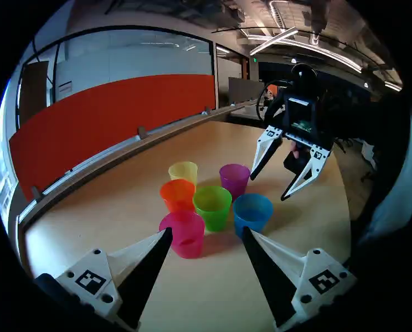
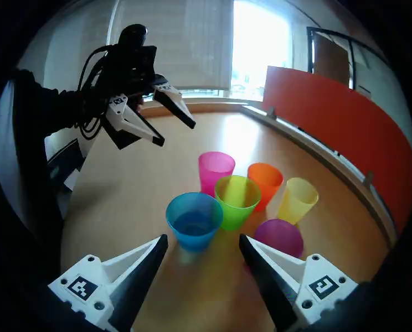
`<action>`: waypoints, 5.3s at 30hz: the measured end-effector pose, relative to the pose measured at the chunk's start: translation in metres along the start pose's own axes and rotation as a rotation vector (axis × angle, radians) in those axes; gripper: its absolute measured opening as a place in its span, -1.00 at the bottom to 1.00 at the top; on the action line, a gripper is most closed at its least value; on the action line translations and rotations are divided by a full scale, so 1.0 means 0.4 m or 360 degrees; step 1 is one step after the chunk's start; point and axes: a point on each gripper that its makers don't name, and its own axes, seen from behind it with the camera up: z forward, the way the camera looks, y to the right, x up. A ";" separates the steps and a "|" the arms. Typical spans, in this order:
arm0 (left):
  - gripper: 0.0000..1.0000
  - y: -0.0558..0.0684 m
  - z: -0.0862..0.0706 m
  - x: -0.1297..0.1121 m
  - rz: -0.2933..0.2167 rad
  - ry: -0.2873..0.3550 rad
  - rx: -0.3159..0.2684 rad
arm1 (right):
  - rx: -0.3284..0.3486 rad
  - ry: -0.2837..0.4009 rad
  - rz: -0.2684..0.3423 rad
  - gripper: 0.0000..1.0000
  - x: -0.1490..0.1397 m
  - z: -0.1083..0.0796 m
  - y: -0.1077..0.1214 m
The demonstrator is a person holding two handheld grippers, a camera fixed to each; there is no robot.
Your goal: Pour water
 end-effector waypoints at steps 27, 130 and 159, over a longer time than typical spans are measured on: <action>0.86 0.006 0.045 -0.017 0.0016 -0.0030 -0.0022 | 0.0064 -0.0045 -0.0038 1.00 -0.016 0.112 -0.033; 0.86 0.052 0.077 -0.003 0.0040 -0.0025 -0.0058 | -0.0115 0.0491 0.0022 0.77 0.207 -0.016 0.030; 0.86 0.074 0.089 -0.012 0.0029 -0.0024 -0.0089 | -0.0177 0.0726 0.0018 0.77 0.309 -0.085 0.062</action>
